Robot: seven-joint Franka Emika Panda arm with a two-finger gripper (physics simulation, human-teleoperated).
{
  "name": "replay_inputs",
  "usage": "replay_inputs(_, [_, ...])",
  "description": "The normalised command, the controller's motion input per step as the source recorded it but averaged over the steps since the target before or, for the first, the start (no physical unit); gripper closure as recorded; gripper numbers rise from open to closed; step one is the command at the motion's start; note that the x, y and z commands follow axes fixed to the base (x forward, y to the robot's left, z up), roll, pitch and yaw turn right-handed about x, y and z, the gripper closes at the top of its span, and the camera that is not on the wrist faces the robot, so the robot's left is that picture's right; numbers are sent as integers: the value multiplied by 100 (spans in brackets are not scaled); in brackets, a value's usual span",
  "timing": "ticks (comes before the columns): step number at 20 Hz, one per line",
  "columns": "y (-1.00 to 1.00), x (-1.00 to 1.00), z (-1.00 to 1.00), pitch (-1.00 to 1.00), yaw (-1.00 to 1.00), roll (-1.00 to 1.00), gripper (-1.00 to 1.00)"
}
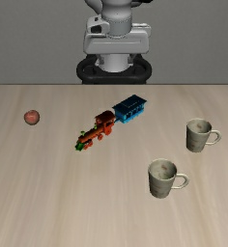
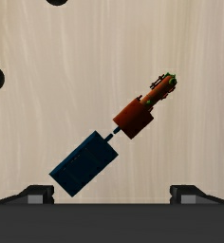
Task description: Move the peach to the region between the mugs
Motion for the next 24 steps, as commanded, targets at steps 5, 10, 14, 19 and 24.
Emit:
replay_inputs(5, [-100,0,0,0,0,0,-100])
replay_inputs(10, [-100,0,0,0,0,0,-100])
replay_inputs(14, [-100,0,0,0,0,0,-100])
replay_inputs(19, [-100,0,0,0,0,0,-100])
replay_inputs(24, [-100,0,0,0,0,0,-100])
